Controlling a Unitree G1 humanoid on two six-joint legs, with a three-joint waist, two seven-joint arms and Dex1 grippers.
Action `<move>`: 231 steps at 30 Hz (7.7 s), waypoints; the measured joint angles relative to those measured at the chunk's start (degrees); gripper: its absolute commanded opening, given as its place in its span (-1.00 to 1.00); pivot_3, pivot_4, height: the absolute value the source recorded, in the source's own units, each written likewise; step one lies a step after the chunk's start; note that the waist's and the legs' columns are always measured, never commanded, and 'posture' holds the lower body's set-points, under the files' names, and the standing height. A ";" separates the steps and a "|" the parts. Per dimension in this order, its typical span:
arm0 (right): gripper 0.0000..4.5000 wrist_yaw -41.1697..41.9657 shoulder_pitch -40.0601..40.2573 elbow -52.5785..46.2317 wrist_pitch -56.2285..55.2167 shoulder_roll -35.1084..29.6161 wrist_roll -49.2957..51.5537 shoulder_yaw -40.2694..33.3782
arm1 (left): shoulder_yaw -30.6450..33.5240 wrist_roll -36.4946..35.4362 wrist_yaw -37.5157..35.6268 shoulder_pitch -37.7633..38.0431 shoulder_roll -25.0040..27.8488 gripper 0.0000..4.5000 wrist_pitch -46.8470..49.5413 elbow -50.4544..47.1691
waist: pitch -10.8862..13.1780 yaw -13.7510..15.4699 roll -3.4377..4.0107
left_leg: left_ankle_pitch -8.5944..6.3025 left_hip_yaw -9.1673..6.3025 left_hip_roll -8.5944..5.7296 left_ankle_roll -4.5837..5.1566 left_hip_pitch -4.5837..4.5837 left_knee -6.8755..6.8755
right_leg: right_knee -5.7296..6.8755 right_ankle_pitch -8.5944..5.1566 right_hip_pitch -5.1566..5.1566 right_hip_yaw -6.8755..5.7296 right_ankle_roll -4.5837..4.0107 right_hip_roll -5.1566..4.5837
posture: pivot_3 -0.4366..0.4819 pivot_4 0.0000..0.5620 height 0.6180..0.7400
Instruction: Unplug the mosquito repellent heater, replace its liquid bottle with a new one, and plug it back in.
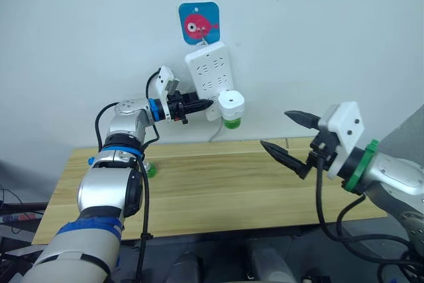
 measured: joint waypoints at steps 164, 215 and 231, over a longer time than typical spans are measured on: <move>1.00 -40.49 3.53 12.62 -7.89 6.29 60.30 -4.61 | -10.10 -13.60 18.26 38.57 -5.95 0.03 9.62 -66.36 | 0.00 -3.20 1.08 | 0.01 -1.01 -0.81 0.09 -0.99 0.68 | 0.07 0.04 -0.28 0.08 0.71 -0.64 | -0.51 -0.54 1.00; 0.38 -14.60 -6.76 34.19 8.69 -5.89 68.23 12.87 | -15.96 -5.26 -2.61 39.23 2.40 0.03 -9.72 -62.82 | 0.37 -0.24 0.98 | -0.11 -0.24 -0.23 0.29 -0.88 0.70 | -0.09 0.05 -0.33 0.24 0.72 -0.18 | -0.38 -0.47 1.00; 0.38 -8.18 -11.81 29.37 11.00 -6.54 63.12 14.75 | -20.43 -30.82 -7.44 25.95 17.41 0.02 55.36 -70.66 | 0.72 -0.35 1.05 | -0.14 -0.60 -0.08 0.35 -0.92 0.68 | -0.09 0.02 -0.41 0.07 0.71 0.08 | -0.35 -0.47 1.00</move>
